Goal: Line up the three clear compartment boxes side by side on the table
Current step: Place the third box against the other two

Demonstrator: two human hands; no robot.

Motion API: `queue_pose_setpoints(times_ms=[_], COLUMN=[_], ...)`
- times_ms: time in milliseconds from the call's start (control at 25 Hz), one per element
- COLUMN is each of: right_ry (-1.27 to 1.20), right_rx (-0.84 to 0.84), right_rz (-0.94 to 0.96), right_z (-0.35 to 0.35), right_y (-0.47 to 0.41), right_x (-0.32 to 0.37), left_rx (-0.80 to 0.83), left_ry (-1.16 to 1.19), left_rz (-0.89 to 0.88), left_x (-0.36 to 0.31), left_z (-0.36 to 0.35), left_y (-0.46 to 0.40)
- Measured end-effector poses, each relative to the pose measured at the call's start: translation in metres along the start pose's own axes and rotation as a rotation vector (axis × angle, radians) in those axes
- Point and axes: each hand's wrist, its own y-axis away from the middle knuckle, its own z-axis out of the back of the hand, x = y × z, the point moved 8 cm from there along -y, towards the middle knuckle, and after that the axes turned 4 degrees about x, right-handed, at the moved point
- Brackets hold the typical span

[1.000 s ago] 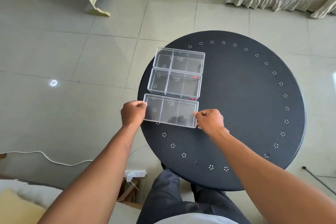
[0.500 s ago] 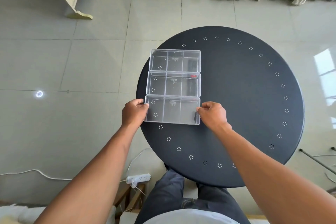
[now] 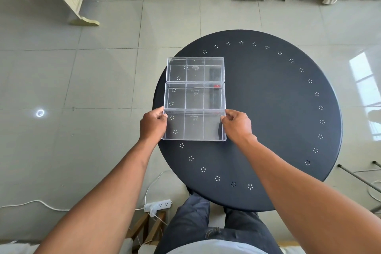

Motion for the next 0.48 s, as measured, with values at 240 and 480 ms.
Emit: queue_pose_setpoints(times_ms=[240, 480], right_ry=[-0.006, 0.002], right_rx=[-0.007, -0.04], right_rz=[-0.028, -0.049], right_z=[0.001, 0.012], right_y=[-0.001, 0.006], right_x=[0.0, 0.005], left_rx=[-0.007, -0.099], left_ry=[0.01, -0.08], left_rz=[-0.01, -0.014], left_x=[0.0, -0.009], left_z=[-0.001, 0.002], left_y=[-0.001, 0.006])
